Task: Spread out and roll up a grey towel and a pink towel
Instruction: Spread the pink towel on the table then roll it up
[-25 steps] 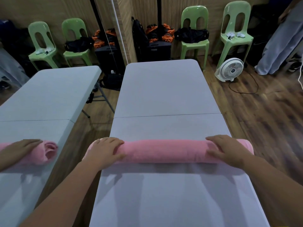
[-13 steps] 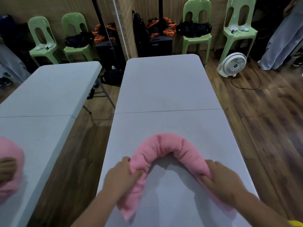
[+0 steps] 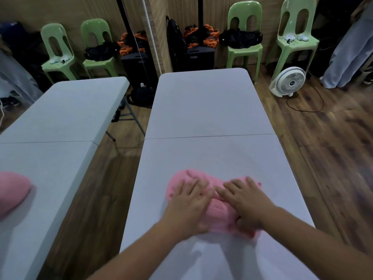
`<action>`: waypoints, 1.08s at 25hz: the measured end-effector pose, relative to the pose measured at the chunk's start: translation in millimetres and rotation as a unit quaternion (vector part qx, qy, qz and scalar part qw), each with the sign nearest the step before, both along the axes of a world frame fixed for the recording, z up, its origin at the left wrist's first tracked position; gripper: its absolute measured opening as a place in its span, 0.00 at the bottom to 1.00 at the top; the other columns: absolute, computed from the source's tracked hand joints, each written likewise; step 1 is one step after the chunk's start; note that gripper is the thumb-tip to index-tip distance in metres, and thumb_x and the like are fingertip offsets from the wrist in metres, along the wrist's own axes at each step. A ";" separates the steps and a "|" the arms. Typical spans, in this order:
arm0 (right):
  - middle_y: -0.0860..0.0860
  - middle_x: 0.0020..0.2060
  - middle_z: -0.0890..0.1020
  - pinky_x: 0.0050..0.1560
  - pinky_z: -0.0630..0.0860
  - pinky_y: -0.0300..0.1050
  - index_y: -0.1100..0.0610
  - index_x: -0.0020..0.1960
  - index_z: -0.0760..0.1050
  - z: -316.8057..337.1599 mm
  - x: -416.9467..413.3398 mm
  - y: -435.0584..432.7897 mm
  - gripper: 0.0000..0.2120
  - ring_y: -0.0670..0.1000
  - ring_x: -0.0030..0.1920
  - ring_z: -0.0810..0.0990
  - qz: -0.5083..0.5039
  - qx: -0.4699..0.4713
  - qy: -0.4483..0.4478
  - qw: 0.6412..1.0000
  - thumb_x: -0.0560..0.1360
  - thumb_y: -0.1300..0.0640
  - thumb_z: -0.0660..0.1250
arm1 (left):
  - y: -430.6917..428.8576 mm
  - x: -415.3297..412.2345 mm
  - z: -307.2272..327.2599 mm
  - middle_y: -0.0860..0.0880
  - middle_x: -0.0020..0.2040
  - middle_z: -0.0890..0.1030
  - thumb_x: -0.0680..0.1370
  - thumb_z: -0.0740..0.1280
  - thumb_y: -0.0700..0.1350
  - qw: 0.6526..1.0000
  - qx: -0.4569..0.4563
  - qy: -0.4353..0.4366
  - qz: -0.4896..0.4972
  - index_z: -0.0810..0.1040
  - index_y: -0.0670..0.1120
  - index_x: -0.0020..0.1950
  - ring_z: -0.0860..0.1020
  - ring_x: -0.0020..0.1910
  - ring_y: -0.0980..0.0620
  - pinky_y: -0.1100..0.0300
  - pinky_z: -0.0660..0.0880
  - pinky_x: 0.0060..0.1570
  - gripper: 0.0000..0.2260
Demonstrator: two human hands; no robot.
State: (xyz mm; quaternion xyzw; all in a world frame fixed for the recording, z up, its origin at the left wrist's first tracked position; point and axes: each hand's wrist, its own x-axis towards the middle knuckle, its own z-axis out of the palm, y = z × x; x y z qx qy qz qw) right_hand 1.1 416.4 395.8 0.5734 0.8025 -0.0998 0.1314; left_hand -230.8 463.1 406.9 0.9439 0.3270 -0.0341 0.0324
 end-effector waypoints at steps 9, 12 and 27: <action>0.52 0.79 0.48 0.74 0.52 0.67 0.41 0.77 0.33 -8.1 -0.8 23.3 0.66 0.60 0.78 0.47 -0.089 -0.079 -0.004 0.993 0.54 0.33 0.74 | 40.8 7.1 -13.3 0.46 0.78 0.53 0.58 0.76 0.66 0.978 -0.102 0.166 0.071 0.37 0.58 0.79 0.61 0.70 0.37 0.35 0.71 0.58 0.62; 0.51 0.70 0.65 0.64 0.67 0.58 0.41 0.76 0.46 -4.9 -1.8 23.6 0.54 0.57 0.67 0.63 -0.084 -0.030 -0.002 0.996 0.58 0.39 0.72 | 43.5 5.9 -9.5 0.46 0.68 0.66 0.63 0.72 0.63 0.985 -0.075 0.139 0.072 0.48 0.54 0.78 0.67 0.60 0.42 0.44 0.74 0.50 0.51; 0.47 0.63 0.73 0.56 0.73 0.52 0.40 0.73 0.60 121.1 184.4 -176.4 0.51 0.54 0.61 0.71 -0.288 0.124 -0.040 0.949 0.52 0.30 0.68 | -70.2 226.8 100.7 0.50 0.64 0.69 0.63 0.70 0.65 0.994 0.022 -0.011 -0.105 0.62 0.55 0.72 0.68 0.60 0.44 0.48 0.74 0.47 0.41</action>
